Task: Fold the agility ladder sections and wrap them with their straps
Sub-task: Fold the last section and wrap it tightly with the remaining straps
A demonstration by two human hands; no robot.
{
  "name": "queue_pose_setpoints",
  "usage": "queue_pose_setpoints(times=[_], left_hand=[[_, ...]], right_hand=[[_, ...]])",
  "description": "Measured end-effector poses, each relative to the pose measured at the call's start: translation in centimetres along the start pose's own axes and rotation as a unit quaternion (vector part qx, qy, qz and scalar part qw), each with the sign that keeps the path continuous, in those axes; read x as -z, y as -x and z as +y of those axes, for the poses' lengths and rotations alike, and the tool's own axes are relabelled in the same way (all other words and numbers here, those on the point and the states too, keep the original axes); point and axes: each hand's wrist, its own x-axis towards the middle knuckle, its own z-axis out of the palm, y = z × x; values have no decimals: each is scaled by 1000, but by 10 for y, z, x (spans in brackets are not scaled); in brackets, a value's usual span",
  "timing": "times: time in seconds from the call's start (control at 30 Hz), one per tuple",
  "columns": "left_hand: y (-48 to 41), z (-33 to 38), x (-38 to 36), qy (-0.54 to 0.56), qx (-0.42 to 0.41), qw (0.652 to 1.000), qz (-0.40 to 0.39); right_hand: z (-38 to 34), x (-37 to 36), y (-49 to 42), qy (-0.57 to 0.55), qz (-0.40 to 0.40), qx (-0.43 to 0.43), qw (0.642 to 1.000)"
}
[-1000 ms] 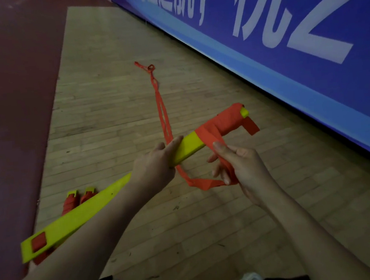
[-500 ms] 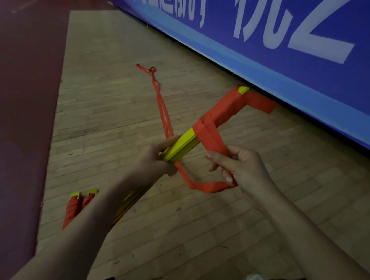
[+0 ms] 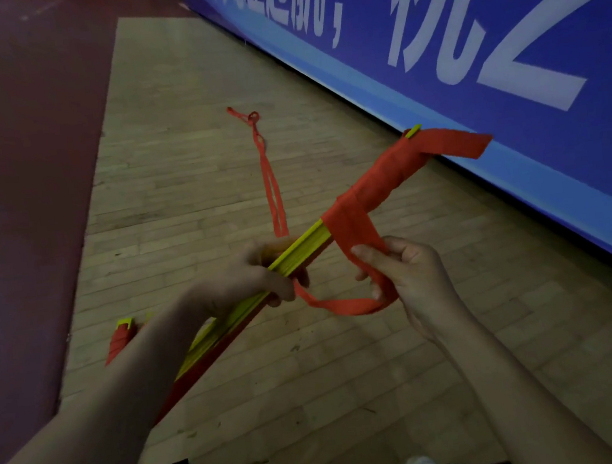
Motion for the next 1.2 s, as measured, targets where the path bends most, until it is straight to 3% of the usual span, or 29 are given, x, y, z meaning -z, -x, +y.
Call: queue_pose_setpoints(times=[0.27,0.37,0.43,0.57,0.67,0.73,0.77,0.83,0.87,1.0,1.2], left_hand=[[4,-1,-9,116,62,983,-130],[-1,-2,-11,171,78,965,-183],[-4,-2,-13,181,86,959,-200],[-7,-1,-14,183,87,961,-189],[-9,1,-16,104,97,985,-101],[-11,4,-23,-19,94,995,-26],[-12,4,-29,-126,86,988,13],[-16,2,-43,-351,54,931,87],[-17,-1,-48,-412,36,903,116],[-19,-19,-52,-486,-35,858,161],[-21,-26,-42,-498,-42,852,157]], right_hand=[[1,7,-7,-31,-18,25,999],[-4,11,-4,-51,-98,-9,994],[-5,12,-2,-69,-139,-37,987],[0,10,-4,-93,-111,-50,988],[4,10,-10,-104,-80,-74,989],[6,11,-15,-116,-47,-97,987],[8,11,-17,-126,-28,-110,986],[10,13,-20,-140,6,-126,982],[11,13,-21,-141,15,-127,982],[9,14,-21,-163,21,-137,977],[5,19,-15,-66,-41,-151,985]])
